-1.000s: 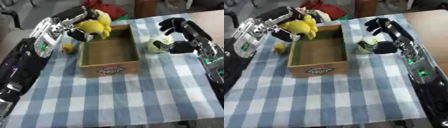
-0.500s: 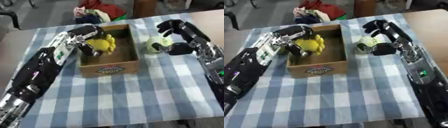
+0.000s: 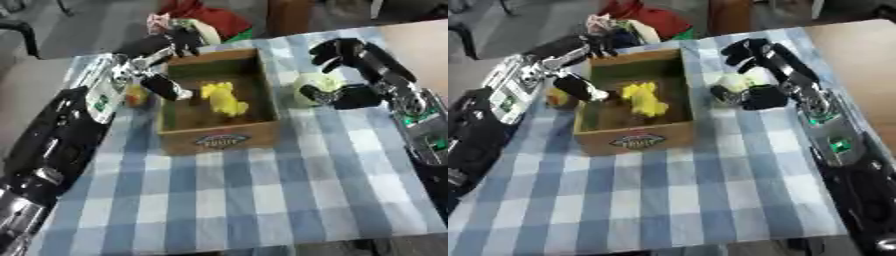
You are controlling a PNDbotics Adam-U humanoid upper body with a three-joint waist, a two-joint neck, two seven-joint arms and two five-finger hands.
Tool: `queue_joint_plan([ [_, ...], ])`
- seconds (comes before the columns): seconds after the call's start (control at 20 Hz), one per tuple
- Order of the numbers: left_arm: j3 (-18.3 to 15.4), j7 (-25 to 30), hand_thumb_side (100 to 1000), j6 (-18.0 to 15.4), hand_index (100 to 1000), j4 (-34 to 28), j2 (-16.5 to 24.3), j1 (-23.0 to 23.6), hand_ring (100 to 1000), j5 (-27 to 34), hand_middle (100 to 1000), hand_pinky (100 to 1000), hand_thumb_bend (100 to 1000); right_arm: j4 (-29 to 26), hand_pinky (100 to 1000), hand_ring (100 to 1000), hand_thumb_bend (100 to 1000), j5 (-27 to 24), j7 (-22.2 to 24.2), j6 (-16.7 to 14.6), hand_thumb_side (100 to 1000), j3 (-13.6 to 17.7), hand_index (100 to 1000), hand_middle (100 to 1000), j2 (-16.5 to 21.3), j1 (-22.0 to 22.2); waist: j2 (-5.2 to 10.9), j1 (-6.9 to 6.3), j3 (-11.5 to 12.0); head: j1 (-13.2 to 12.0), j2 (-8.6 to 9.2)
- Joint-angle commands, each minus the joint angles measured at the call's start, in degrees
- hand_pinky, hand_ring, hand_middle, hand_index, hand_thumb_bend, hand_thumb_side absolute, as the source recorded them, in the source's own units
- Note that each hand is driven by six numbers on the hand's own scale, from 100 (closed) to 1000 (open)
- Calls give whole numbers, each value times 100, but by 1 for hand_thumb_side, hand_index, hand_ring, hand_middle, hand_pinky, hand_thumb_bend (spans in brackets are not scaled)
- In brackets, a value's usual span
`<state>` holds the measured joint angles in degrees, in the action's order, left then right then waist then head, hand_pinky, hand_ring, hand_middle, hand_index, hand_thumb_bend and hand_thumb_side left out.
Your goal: Pick up objects on the table and place them in the box.
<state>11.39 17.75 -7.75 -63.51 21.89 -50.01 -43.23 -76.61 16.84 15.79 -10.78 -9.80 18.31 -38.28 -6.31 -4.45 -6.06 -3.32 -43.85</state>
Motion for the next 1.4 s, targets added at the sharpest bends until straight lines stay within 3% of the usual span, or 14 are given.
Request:
queue_joint_plan([
  [0.05, -215, -269, 123, 265, 810, -178, 380, -12, 707, 6, 723, 768, 383, -57, 652, 724, 469, 30, -33, 10, 223, 72, 769, 619, 88, -75, 93, 21, 24, 40, -27],
  [0.35, -405, -261, 100, 545, 813, 334, 598, 157, 700, -195, 723, 759, 361, -58, 651, 724, 472, 29, -50, 16, 223, 82, 769, 618, 103, -60, 105, 20, 63, 75, -27],
  [0.8, -578, -438, 100, 645, 825, 1528, 319, 58, 703, -859, 742, 749, 345, -67, 650, 724, 476, 17, -60, 25, 223, 84, 769, 617, 96, -56, 102, 32, -6, 68, -27],
  [1.4, -705, -1009, 100, 1006, 808, 2099, 48, 19, 636, -1581, 695, 691, 373, -67, 650, 725, 477, 7, -46, 28, 224, 77, 769, 617, 75, -47, 104, 30, -71, 60, -27],
])
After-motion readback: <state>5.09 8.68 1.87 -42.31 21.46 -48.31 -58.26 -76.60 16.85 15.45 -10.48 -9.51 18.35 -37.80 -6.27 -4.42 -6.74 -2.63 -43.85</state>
